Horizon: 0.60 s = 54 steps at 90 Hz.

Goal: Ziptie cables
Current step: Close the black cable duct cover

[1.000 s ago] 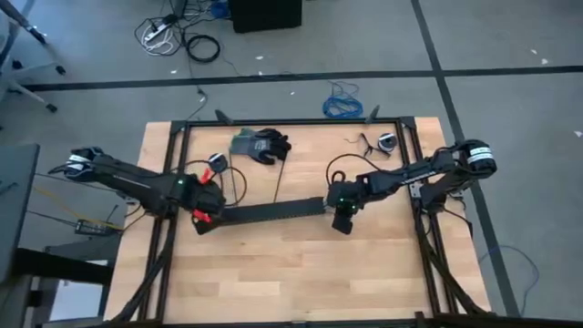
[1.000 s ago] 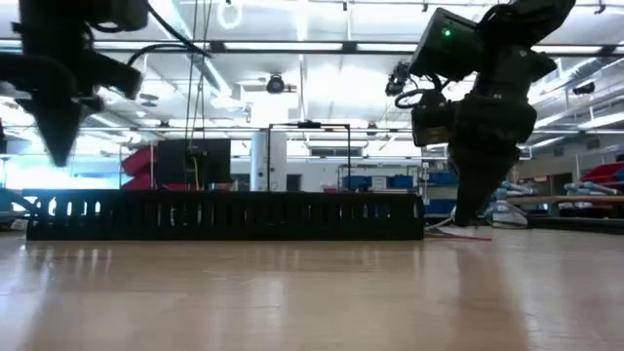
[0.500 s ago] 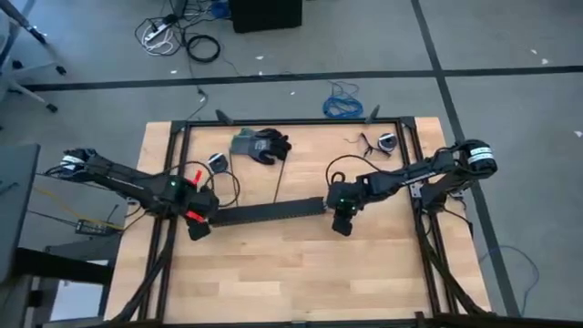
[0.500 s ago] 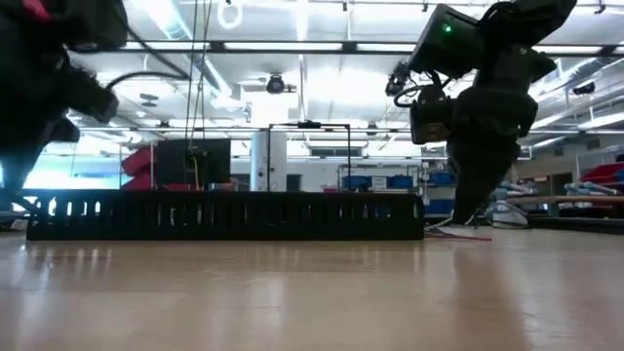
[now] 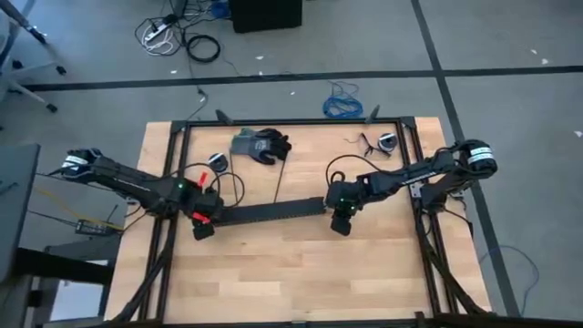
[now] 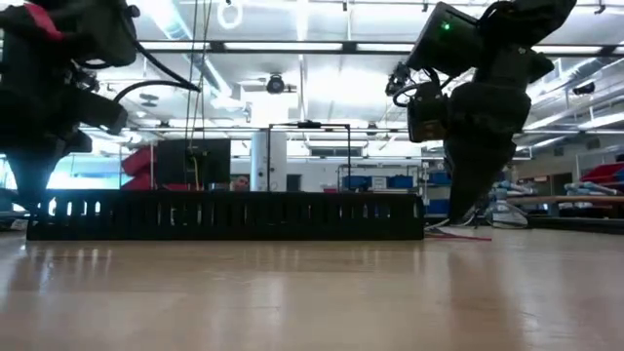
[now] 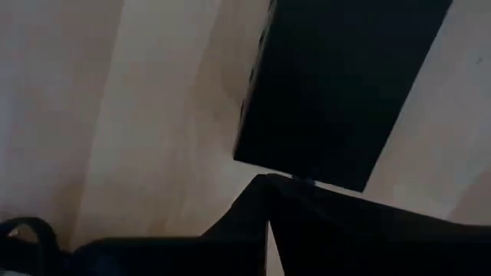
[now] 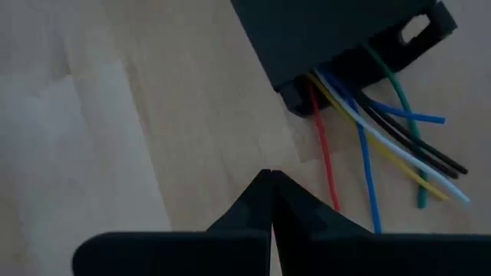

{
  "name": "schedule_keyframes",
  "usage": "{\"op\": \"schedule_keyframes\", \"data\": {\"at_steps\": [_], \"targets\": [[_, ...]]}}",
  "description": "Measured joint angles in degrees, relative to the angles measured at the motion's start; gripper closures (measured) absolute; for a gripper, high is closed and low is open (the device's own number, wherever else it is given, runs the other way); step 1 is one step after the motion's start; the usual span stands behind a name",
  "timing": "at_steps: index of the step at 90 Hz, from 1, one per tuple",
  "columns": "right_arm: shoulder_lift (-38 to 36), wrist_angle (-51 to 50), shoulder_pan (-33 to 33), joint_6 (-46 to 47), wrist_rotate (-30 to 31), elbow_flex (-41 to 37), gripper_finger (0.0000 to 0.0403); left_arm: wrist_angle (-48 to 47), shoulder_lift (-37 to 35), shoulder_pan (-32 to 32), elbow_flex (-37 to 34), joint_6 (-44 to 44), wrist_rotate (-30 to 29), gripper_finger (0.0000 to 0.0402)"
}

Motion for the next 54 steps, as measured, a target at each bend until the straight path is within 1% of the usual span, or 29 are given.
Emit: {"op": "schedule_keyframes", "data": {"at_steps": [14, 36, 44, 54], "targets": [[0.01, 0.26, -0.19, -0.51, 0.1, 0.0, 0.0402, 1.04, 0.49, 1.2, 0.0, 1.43, -0.04, 0.0401], [6.3, 3.66, -2.07, -2.71, -1.52, 0.26, 0.0402, 1.45, 0.76, 1.99, 0.02, 2.1, -0.21, 0.0401], [6.8, 3.66, -2.37, -3.52, -1.44, 0.26, 0.0402, 1.32, 0.78, 1.97, 0.04, 2.15, -0.21, 0.0401], [5.86, 3.37, -2.34, -4.14, 0.03, 0.22, 0.0402, 1.35, 0.78, 1.97, 0.04, 2.11, -0.22, 0.0401]]}}
